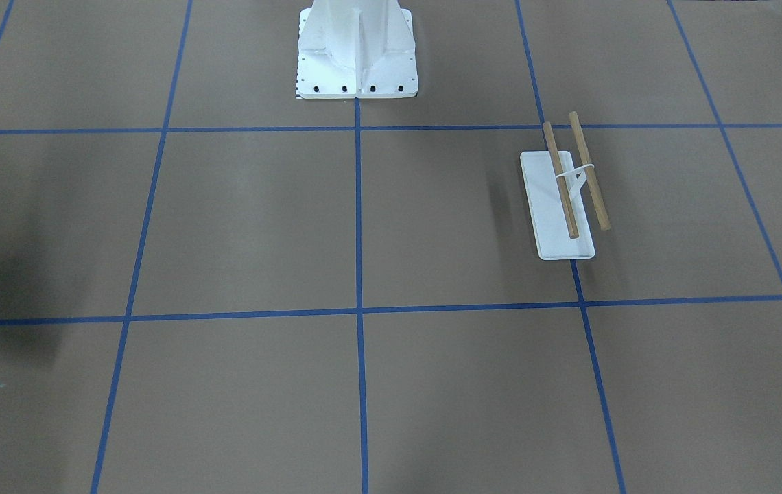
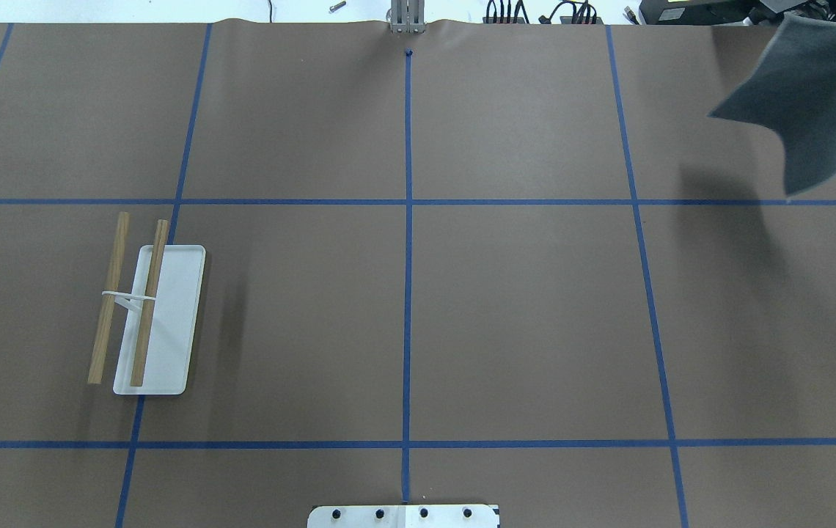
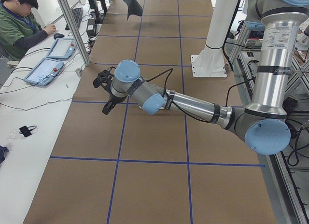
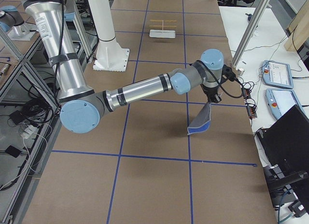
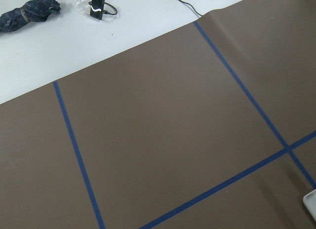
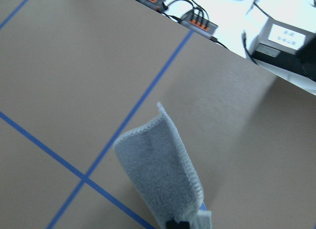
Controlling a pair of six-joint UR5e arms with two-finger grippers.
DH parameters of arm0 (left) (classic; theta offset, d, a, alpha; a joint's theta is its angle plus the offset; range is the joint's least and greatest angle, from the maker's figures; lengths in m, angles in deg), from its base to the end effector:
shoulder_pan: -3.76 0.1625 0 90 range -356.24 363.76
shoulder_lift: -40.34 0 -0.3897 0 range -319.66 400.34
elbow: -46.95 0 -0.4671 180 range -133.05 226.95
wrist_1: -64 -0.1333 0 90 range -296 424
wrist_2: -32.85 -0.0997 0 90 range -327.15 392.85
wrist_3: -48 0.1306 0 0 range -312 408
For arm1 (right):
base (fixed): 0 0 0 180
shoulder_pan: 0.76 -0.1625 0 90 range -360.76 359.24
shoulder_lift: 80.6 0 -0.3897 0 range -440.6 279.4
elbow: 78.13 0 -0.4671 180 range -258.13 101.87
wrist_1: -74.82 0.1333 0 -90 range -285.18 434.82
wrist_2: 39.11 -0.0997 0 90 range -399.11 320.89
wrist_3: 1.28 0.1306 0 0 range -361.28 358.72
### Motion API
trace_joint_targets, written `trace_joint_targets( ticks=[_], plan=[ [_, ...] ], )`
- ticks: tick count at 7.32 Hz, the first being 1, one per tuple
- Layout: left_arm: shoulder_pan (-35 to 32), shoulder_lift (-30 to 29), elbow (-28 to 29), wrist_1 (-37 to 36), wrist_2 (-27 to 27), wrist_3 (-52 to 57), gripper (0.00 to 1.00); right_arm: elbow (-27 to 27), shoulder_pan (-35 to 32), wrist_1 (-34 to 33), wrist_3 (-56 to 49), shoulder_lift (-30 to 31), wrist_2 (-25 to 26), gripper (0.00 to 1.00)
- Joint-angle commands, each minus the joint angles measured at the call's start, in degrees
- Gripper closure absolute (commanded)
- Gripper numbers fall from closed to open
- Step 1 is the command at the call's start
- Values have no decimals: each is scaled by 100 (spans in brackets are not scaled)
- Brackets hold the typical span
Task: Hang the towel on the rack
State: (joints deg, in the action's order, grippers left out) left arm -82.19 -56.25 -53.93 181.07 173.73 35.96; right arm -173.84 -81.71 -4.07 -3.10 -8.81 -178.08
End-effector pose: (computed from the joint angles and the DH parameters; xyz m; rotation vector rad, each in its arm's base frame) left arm 0.0118 -0.6198 0.3982 0.5977 0.9317 0.2198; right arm -0.0726 -0.6766 0.3563 0.5229 -0.8666 -0.4344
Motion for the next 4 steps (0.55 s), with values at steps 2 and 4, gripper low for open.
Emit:
trace_joint_targets(
  ticks=[2, 4],
  plan=[
    [779, -912, -11, 44, 195, -2451, 3, -869, 1043, 49, 1785, -628, 176, 100],
    [1341, -1474, -11, 53, 134, -4620, 3, -1125, 1712, 57, 2480, -1051, 675, 100]
  ],
)
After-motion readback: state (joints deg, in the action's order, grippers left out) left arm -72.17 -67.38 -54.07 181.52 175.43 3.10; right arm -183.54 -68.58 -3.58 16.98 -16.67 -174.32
